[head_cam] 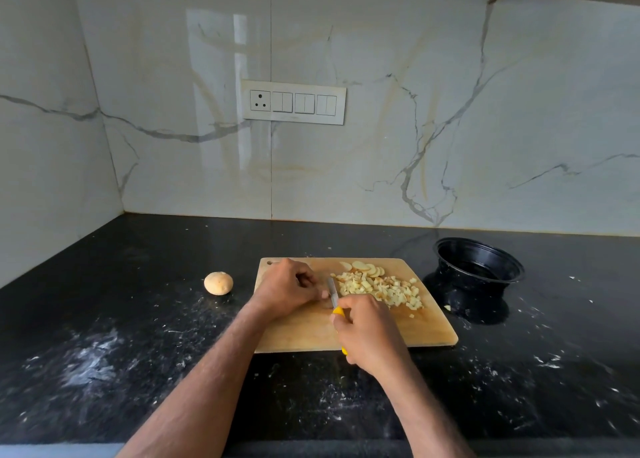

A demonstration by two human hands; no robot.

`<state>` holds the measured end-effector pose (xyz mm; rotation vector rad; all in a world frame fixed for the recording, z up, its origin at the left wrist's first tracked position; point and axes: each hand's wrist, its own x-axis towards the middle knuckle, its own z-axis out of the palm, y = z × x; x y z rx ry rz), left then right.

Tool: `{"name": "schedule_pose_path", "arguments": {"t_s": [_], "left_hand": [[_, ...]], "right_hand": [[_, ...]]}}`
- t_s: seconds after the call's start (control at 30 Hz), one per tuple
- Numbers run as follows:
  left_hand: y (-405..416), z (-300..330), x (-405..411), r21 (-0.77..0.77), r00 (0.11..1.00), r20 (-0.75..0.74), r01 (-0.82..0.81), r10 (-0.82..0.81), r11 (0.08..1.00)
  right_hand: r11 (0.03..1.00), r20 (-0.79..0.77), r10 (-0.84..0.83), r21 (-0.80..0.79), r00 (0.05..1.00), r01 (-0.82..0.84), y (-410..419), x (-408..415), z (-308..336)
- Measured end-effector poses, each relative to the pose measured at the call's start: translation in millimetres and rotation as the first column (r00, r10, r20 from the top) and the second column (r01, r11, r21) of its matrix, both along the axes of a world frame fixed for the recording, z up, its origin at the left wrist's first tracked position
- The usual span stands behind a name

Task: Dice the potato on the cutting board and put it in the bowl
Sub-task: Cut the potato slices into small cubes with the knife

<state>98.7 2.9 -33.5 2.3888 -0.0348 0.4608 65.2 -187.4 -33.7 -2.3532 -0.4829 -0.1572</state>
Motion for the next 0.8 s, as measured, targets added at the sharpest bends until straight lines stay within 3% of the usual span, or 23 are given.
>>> {"name": "schedule_pose_path", "arguments": {"t_s": [0.17,0.27,0.47,0.67,0.8], "left_hand": [[-1,0,2,-0.027,0.999,-0.04,-0.024,0.023,0.999],[-1,0,2,-0.045,0.998,-0.031,-0.062,0.061,0.997],[-5,0,4,0.034,0.996,-0.014,-0.088,0.089,0.996],[0,-1,4,-0.026,0.997,0.044,-0.066,0.067,0.997],[-1,-2,4,0.007,0.999,0.026,-0.047,0.047,0.999]], "right_hand": [[0.996,-0.018,0.08,0.046,0.997,-0.079,-5,1,-5],[0.983,-0.082,0.095,0.167,0.992,-0.08,-11,7,-9],[0.954,-0.051,0.089,0.29,0.995,-0.071,-9,7,-11],[0.995,0.288,-0.009,0.099,0.958,-0.021,5,14,0],[0.999,0.332,0.038,-0.01,0.943,-0.037,-1,25,0]]}}
